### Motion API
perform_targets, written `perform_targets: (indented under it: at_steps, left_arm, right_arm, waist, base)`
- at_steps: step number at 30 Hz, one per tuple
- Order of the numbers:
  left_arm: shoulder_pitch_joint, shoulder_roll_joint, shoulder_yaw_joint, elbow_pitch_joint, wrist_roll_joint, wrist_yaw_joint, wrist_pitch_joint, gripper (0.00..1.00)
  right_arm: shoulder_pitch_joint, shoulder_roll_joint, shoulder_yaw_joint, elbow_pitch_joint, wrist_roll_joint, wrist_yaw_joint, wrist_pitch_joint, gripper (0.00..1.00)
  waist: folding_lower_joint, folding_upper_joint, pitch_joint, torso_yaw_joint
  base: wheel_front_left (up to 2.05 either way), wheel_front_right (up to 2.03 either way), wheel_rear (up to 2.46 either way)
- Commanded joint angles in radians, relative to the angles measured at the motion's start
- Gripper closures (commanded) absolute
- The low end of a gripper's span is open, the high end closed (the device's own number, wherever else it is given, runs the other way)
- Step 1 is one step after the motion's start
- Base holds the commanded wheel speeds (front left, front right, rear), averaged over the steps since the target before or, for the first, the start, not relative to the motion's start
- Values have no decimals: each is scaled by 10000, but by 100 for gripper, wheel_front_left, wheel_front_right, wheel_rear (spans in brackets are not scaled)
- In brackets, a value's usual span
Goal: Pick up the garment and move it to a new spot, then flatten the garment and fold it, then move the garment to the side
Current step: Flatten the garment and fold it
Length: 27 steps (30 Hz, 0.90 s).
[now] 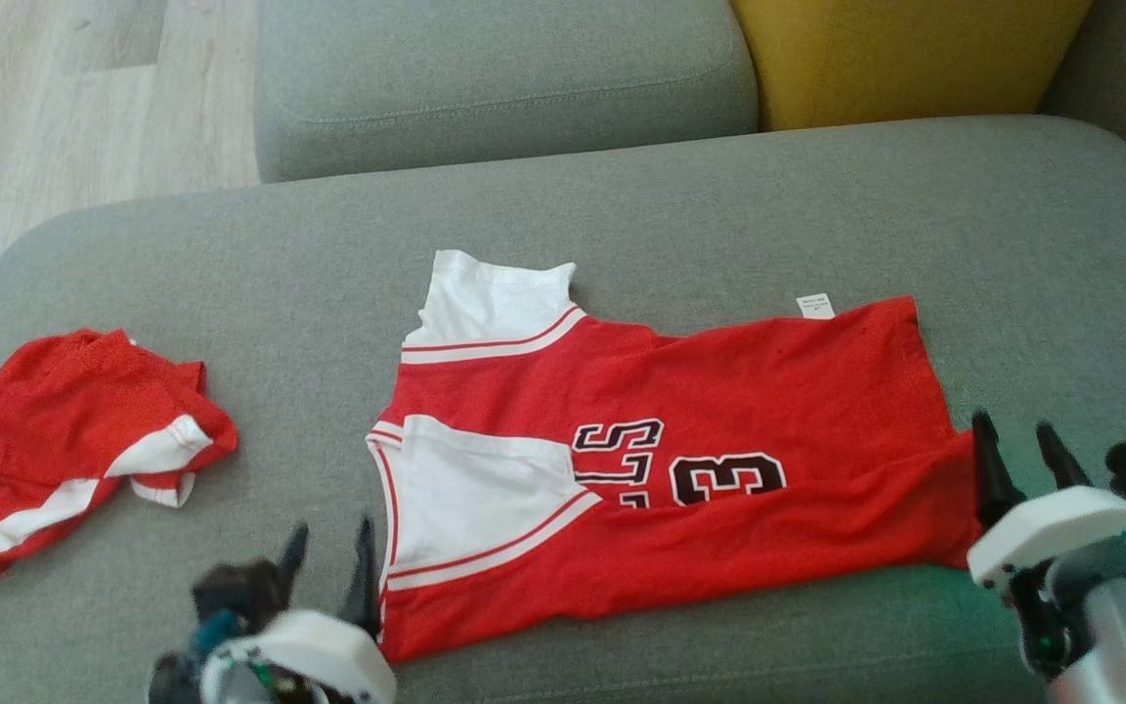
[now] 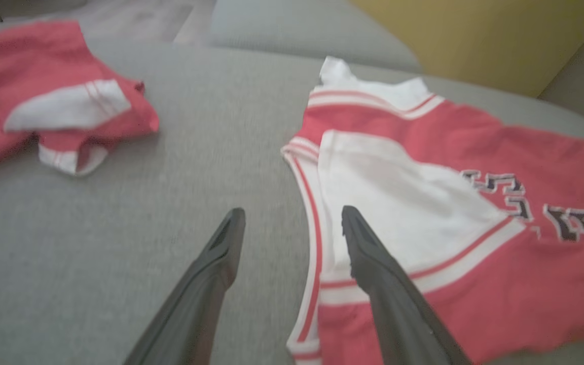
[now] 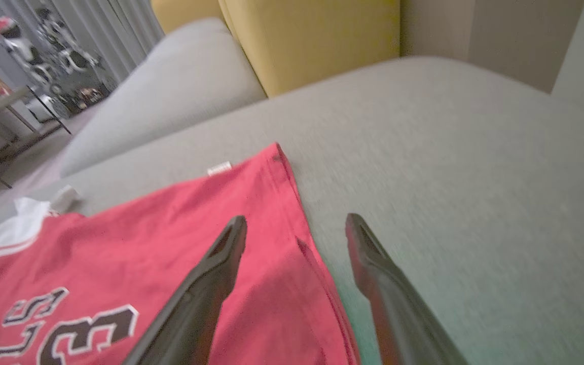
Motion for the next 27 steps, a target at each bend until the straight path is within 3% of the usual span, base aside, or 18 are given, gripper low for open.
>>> perform_targets:
  at_steps: [1,6,10,16,20,27]
  left_arm:
    - [-350,103,466,-654,-23,76,-129,0]
    - [-161,84,1032,-2364,50,150,-131,0]
    - [-275,78,912,-2664,112,92,-132,0]
    - [-1672,236,670,-1491,496,-43,-36,0]
    - [-3421,737,506,-579,773,-309,804,0]
    - [-6528,1856,95,912,1196,-1142,2862,0]
  right_arm:
    - [-40,63,238,-577,-113,-9,-318,0]
    - [370,375,633,-1893,-459,-9,-1016,0]
    - [494,444,906,-2491,-699,-9,-1137,0]
    - [11,445,1127,-3185,-997,-9,-897,0]
    - [-645,431,1485,-3591,-1166,-9,-694,0]
    - [-1904,299,2301,-3786,-1187,-9,-594,0]
  waist:
    - [0,0,20,-14]
    - [0,0,198,-146]
    - [0,0,429,-307]
    - [0,0,1267,-719]
    - [0,0,2111,-1100]
    - [0,0,3373,-1856]
  base:
    - [0,0,0]
    - [0,0,0]
    - [0,0,0]
    - [0,0,0]
    - [0,0,0]
    - [0,0,0]
